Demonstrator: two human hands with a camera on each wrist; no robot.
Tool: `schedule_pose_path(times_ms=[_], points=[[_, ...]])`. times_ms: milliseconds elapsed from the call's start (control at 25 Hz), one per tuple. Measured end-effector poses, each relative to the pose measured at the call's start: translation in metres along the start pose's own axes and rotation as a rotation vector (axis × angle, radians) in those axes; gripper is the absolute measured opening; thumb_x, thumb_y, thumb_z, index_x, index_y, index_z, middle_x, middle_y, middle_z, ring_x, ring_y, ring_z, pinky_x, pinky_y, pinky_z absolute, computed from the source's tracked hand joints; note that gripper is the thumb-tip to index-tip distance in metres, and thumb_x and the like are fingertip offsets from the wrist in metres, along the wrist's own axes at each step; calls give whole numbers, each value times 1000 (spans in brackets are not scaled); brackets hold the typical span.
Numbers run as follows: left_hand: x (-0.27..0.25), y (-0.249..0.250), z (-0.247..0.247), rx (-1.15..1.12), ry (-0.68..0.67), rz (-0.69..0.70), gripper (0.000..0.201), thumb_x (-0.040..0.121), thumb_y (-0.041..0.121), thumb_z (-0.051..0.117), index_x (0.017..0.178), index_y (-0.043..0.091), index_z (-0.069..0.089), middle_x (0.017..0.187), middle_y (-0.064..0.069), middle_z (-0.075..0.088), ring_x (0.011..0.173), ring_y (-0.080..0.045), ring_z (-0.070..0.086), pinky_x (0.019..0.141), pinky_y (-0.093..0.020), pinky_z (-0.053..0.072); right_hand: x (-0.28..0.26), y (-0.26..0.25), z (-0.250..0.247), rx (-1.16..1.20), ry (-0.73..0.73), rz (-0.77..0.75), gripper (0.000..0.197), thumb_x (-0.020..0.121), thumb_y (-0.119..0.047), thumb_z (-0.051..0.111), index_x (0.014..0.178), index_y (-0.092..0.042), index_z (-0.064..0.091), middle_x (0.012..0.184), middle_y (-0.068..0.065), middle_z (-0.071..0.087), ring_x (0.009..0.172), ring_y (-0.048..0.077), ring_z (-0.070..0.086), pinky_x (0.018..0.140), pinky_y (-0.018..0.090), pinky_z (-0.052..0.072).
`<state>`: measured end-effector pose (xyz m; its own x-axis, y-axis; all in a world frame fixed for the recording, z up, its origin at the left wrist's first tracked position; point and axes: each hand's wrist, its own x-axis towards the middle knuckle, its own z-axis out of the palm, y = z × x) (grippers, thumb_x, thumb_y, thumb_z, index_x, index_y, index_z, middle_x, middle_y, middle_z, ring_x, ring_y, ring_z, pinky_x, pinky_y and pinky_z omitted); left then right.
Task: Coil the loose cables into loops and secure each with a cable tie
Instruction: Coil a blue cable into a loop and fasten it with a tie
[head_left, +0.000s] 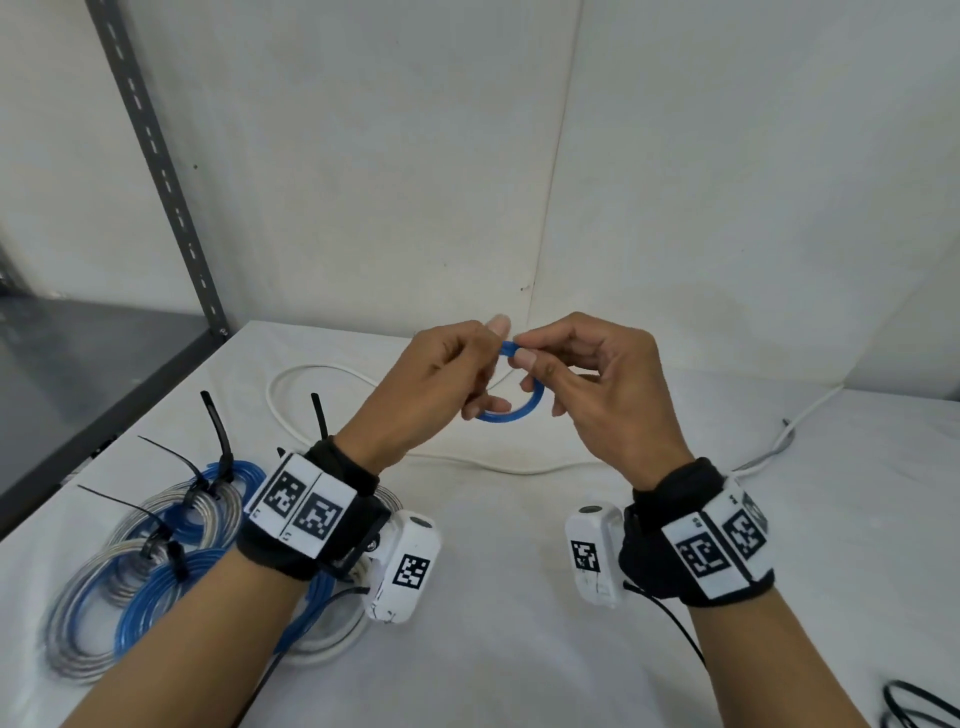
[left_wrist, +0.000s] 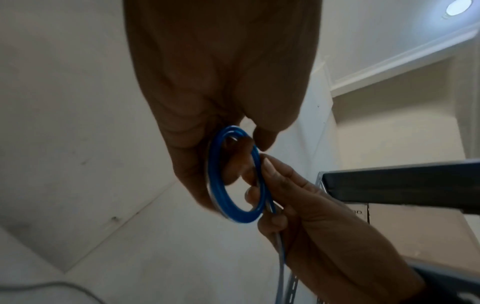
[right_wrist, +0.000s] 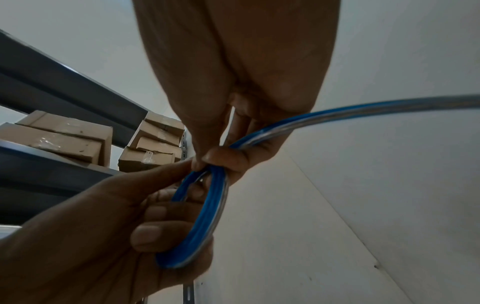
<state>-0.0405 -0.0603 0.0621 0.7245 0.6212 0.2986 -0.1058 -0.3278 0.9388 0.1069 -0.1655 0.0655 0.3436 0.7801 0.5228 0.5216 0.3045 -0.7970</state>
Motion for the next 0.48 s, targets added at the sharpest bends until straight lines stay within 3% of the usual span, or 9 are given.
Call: schedule_pose_path(times_ms=[120, 280, 480], points=[[0, -3, 3, 139, -18, 109, 40, 108, 34, 42, 78, 11, 53, 59, 8, 39, 49, -8, 44, 76, -48, 63, 0, 1, 1, -6, -8, 1, 4, 93, -13, 73, 94, -14, 76, 82, -2, 76, 74, 17, 73, 52, 28, 54], [3, -7, 4, 124, 98, 149, 41, 105, 39, 43, 78, 10, 48, 60, 9, 37, 50, -6, 44, 67, -44, 59, 0, 4, 9, 97, 78, 6, 7, 91, -12, 74, 97, -7, 73, 85, 2, 78, 76, 18, 76, 56, 28, 58], [7, -7, 0, -245, 254, 130, 38, 108, 39, 40, 76, 18, 40, 64, 5, 25, 54, -12, 27, 60, -28, 44, 1, 10, 12, 126, 136, 22, 7, 91, -14, 74, 93, -8, 71, 83, 7, 77, 79, 20, 76, 72, 34, 61]])
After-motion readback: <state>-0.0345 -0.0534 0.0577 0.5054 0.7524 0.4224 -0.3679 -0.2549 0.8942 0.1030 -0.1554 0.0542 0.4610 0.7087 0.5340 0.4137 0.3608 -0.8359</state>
